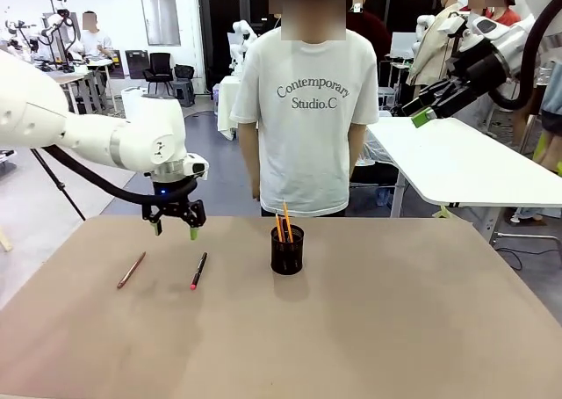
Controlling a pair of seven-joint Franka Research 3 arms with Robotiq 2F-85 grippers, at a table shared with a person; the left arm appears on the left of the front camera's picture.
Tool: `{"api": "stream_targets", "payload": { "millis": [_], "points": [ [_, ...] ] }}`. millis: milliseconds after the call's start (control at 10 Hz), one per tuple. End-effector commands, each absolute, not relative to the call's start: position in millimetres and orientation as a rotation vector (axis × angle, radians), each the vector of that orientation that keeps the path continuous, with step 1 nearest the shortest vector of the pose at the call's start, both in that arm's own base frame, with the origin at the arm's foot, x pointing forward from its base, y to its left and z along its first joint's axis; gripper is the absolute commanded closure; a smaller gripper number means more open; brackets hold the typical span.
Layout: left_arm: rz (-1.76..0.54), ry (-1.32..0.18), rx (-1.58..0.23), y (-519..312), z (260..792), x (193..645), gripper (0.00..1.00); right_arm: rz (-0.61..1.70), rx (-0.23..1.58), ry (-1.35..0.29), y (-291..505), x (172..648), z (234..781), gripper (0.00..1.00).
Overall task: Place the pens into the pen holder.
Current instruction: Pick up a writing instrument from the table and place it into the Pen holder.
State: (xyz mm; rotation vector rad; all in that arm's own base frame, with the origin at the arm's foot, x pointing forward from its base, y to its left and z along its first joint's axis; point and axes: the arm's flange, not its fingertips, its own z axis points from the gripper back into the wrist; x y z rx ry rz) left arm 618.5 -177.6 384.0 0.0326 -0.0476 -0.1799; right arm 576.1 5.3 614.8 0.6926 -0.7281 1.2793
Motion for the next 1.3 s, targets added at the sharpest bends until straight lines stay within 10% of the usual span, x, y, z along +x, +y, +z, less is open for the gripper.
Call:
{"api": "stream_targets", "payload": {
  "millis": [0, 1200],
  "points": [
    [-0.188, -0.053, 0.043, -166.9, 386.7, 613.2, 0.0, 1.284, 0.695, -0.726, 5.2, 576.0, 616.5, 0.0],
    [-0.127, -0.073, 0.087, -215.5, 335.1, 640.8, 0.0, 1.284, 0.695, -0.726, 5.2, 576.0, 616.5, 0.0]
  ]
}}
